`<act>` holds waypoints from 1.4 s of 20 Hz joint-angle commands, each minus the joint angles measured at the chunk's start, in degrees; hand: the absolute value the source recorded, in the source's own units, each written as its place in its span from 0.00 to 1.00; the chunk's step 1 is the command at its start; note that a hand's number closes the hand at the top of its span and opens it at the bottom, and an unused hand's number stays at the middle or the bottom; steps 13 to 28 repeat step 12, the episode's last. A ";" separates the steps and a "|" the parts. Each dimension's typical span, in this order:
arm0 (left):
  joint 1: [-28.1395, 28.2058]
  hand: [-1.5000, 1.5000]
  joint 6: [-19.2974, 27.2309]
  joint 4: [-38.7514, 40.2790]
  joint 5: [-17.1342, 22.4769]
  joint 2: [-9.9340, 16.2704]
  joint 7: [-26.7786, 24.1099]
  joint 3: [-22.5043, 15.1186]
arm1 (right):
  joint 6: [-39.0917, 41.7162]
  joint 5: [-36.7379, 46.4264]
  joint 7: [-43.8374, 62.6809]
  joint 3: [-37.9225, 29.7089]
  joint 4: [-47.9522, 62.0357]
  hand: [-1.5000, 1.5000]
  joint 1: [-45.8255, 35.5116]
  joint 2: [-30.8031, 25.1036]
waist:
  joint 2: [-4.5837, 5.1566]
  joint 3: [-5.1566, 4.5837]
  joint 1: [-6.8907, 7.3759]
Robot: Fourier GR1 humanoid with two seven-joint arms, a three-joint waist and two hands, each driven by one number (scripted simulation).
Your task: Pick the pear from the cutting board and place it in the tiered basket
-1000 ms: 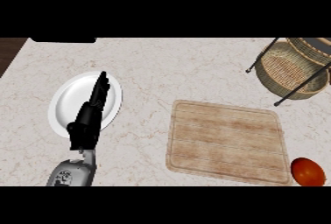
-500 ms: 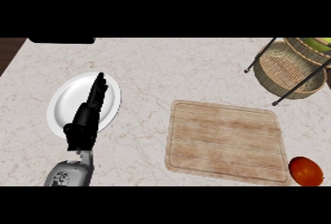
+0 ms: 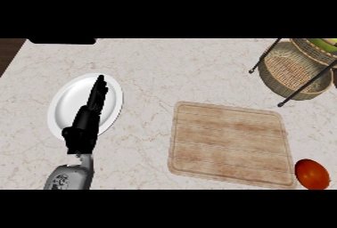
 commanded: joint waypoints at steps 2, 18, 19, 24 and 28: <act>-0.69 0.50 2.02 1.77 -1.29 -0.82 -0.69 -0.33 | 5.20 -5.19 -1.13 -7.56 8.35 0.00 2.27 -9.04 | 0.26 0.14 -0.63; -1.83 0.50 0.71 -0.71 0.45 -0.49 2.57 0.17 | 15.86 -9.03 -16.90 -13.97 18.44 0.00 17.05 -19.97 | 0.43 0.48 -0.56; -1.83 0.50 0.71 -0.71 0.45 -0.49 2.57 0.17 | 15.86 -9.03 -16.90 -13.97 18.44 0.00 17.05 -19.97 | 0.43 0.48 -0.56; -1.83 0.50 0.71 -0.71 0.45 -0.49 2.57 0.17 | 15.86 -9.03 -16.90 -13.97 18.44 0.00 17.05 -19.97 | 0.43 0.48 -0.56; -1.83 0.50 0.71 -0.71 0.45 -0.49 2.57 0.17 | 15.86 -9.03 -16.90 -13.97 18.44 0.00 17.05 -19.97 | 0.43 0.48 -0.56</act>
